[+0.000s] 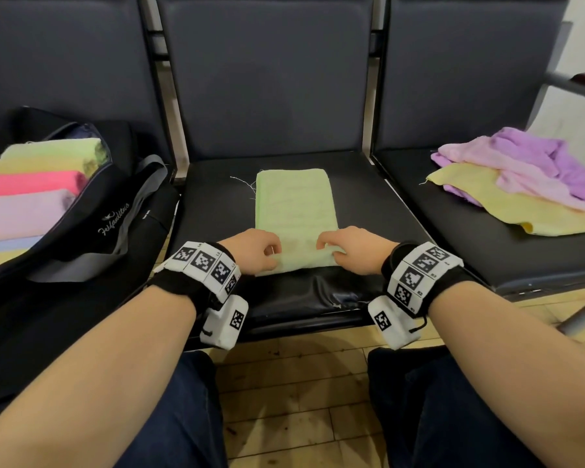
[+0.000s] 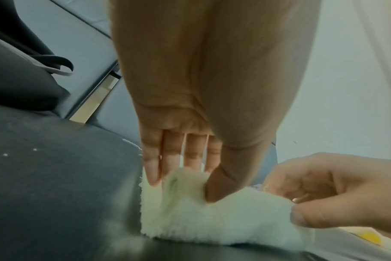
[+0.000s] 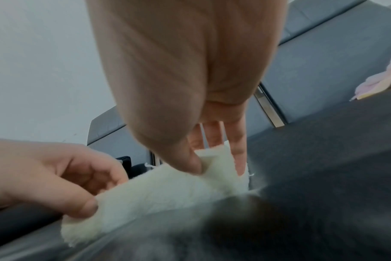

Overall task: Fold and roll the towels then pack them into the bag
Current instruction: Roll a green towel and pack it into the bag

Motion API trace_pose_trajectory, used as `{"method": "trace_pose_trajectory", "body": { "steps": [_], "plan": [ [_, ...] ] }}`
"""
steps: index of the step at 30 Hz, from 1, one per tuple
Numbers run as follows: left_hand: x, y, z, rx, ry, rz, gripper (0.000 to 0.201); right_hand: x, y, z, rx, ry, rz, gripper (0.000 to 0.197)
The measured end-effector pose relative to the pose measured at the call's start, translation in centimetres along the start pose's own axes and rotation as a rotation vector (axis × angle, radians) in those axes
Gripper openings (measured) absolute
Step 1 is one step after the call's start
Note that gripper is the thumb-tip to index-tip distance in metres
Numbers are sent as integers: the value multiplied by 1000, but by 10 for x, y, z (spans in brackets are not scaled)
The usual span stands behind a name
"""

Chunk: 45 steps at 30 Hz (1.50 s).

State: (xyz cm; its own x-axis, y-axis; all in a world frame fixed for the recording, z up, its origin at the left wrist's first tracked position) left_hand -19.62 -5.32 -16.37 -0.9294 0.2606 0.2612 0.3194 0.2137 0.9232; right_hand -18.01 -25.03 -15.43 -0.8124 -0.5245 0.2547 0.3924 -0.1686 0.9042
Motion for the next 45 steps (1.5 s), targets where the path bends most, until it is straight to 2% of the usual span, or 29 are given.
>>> {"method": "trace_pose_trajectory", "body": {
  "steps": [4,9,12,16,19,22,24,26,28,31,35,39,45],
  "plan": [
    [0,1,3,167,32,-40,28,0,2,-7,-90,-19,-1,39],
    [-1,3,-2,188,-10,-11,15,-1,5,-13,-138,-78,17,45],
    [1,1,-5,85,-47,12,10,-2,3,-13,-131,-48,-16,34],
    [3,4,-10,90,-137,-56,15,-5,7,-10,-72,63,-157,21],
    [4,3,-11,121,-135,-38,21,0,10,-4,-78,37,-90,27],
    [6,4,-14,97,-98,-32,4,7,15,-3,-82,-13,-15,25],
    [8,4,-15,77,-70,0,27,10,16,-2,-45,-15,26,29],
    [8,3,-14,38,-59,48,38,8,13,-3,20,-8,47,37],
    [7,2,-13,-43,-63,51,38,5,9,-5,37,6,44,37],
    [5,1,-11,-107,-35,8,34,0,7,-9,-3,21,-18,25],
    [4,2,-9,51,-10,-2,32,2,7,-12,-82,20,-35,25],
    [4,8,-14,217,-22,-73,18,4,11,-14,-188,8,-65,30],
    [0,11,-16,274,30,-64,16,1,13,-11,-234,-31,-86,31]
  ]
}}
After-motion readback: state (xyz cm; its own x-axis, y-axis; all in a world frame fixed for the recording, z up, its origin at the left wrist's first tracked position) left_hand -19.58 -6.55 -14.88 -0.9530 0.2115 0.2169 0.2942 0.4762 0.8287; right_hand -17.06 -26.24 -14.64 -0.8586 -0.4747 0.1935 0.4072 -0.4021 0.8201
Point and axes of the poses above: each hand's wrist, its own x-axis away from the middle knuckle, its own y-axis out of the back of the hand, z = x × y, the point moved 3 cm from there along -x, towards the middle knuckle, and after that the axes turned 5 degrees about -x, right-handed, at the moved point
